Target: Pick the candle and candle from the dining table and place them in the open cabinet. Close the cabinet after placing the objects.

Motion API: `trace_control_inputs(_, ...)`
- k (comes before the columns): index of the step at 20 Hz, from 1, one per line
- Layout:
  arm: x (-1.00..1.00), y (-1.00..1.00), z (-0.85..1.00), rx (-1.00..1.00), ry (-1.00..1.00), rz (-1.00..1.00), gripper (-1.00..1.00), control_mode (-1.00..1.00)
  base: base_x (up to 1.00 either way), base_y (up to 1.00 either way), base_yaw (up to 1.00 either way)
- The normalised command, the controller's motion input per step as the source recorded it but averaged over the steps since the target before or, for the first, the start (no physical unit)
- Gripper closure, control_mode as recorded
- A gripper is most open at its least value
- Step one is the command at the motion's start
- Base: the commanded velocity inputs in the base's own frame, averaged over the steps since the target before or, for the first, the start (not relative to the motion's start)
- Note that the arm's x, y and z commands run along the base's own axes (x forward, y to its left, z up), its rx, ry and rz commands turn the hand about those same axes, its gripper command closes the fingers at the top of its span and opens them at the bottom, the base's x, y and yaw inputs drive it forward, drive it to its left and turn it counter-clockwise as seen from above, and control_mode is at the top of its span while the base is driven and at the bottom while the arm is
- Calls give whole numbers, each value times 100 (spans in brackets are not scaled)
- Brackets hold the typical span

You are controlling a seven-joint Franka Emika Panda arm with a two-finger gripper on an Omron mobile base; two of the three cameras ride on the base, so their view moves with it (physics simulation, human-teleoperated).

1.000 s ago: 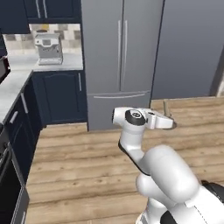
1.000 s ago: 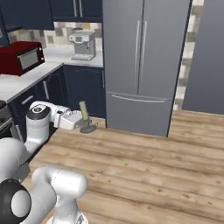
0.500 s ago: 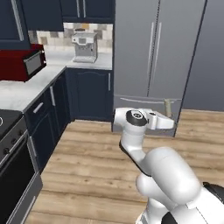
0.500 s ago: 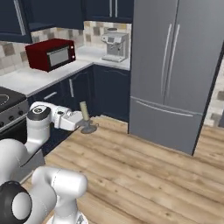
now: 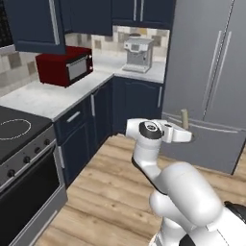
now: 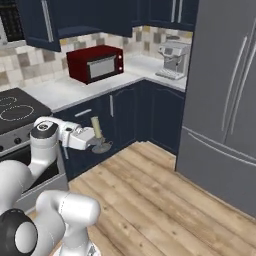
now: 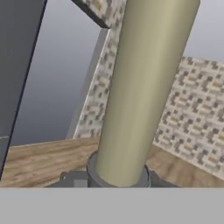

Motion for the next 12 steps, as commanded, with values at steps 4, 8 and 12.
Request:
trace_control_inputs(4,0,0,0,0,0,0,100,100,56,-53,46)
trace_control_inputs(8,0,0,0,0,0,0,100,100,55,-57,44)
trace_control_inputs(12,0,0,0,0,0,0,100,100,53,-60,43)
